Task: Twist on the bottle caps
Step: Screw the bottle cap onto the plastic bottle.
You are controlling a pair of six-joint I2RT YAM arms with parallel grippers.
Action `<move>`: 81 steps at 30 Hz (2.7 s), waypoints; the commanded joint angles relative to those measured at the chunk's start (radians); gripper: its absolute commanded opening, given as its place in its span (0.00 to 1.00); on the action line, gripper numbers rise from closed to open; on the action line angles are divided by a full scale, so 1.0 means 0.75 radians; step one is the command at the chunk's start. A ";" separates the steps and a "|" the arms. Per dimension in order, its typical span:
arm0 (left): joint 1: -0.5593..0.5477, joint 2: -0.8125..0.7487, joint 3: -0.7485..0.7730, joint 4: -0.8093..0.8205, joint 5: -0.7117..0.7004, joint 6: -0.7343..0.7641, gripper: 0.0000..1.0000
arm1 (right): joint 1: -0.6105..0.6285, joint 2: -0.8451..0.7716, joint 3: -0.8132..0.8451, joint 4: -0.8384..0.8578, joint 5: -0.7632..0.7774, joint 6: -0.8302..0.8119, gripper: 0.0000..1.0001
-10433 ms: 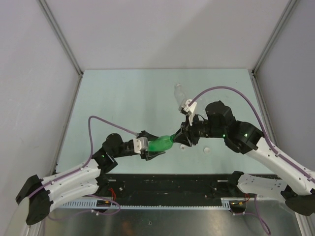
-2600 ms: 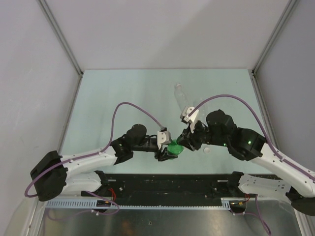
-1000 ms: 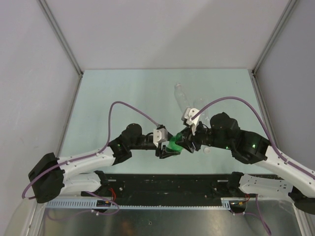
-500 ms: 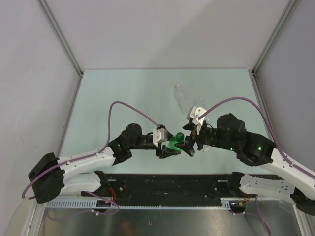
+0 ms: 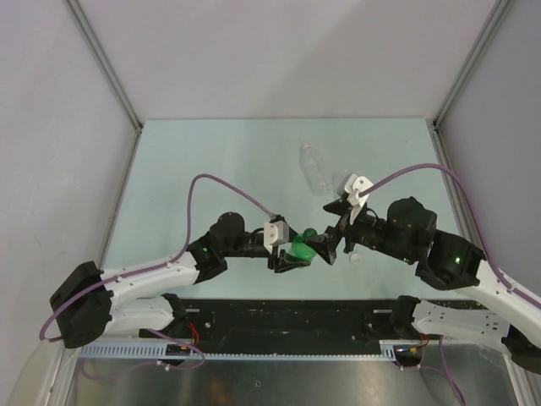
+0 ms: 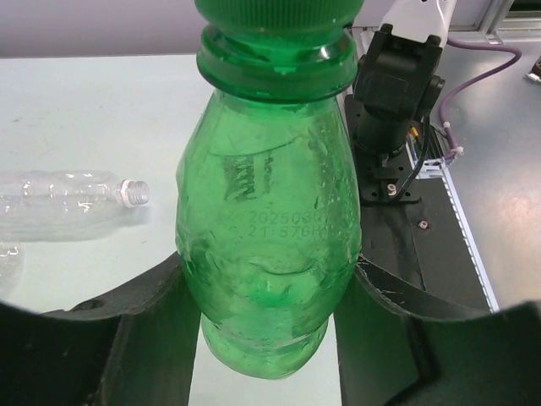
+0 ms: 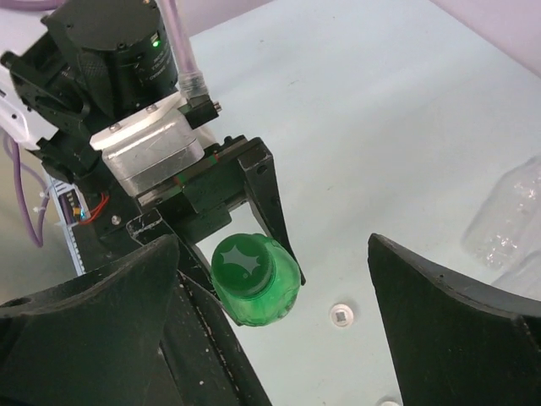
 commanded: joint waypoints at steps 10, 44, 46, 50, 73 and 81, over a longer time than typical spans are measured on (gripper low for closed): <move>-0.004 0.052 -0.003 0.053 -0.003 0.039 0.00 | 0.005 -0.012 0.023 -0.060 0.018 0.115 0.94; 0.001 0.083 0.000 0.052 -0.017 0.021 0.00 | 0.006 0.064 0.059 -0.098 -0.060 0.116 0.75; 0.002 0.081 0.001 0.051 -0.024 0.020 0.00 | 0.006 0.058 0.059 -0.102 -0.073 0.123 0.75; 0.003 0.083 0.002 0.051 -0.028 0.017 0.00 | 0.006 0.045 0.059 -0.099 -0.102 0.133 0.75; 0.008 0.084 0.013 0.051 -0.018 0.008 0.00 | 0.006 0.077 0.059 -0.140 0.049 0.142 0.47; 0.008 0.074 0.013 0.051 -0.034 0.004 0.00 | 0.006 0.084 0.060 -0.157 0.045 0.145 0.29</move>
